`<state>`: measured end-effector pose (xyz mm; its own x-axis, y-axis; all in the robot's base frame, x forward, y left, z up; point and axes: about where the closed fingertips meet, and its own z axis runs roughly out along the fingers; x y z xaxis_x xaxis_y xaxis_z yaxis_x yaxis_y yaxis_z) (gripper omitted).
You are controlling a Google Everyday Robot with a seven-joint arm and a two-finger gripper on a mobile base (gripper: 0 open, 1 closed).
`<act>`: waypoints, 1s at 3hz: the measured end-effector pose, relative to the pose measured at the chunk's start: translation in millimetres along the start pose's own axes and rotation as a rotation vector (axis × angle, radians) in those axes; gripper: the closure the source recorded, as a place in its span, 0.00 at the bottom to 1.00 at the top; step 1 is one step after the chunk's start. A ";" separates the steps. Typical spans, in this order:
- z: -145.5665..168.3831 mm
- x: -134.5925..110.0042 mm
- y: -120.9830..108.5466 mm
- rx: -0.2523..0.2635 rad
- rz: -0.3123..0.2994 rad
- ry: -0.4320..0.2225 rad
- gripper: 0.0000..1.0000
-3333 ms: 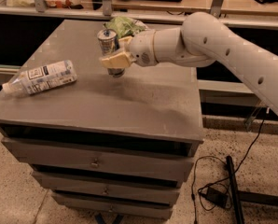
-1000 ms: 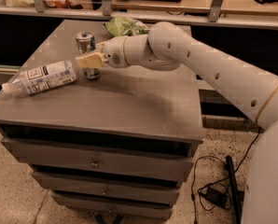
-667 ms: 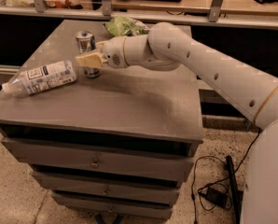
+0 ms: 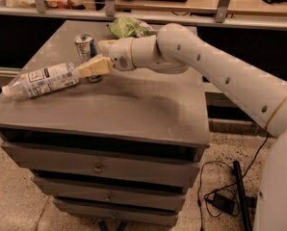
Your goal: Move redbull can near blue plastic bottle
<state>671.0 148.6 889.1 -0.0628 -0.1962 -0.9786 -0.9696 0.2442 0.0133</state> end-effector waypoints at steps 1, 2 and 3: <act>-24.7 -0.8 -0.4 0.048 -0.018 0.007 0.00; -61.8 0.6 -3.5 0.129 -0.030 0.020 0.00; -112.9 1.7 -6.5 0.237 -0.048 0.047 0.00</act>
Offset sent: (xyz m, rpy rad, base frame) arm -0.0184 -0.1220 0.0221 -0.0648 -0.0835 -0.2460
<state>650.5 39.5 910.5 -0.0343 -0.2552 -0.9663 -0.8896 0.4483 -0.0868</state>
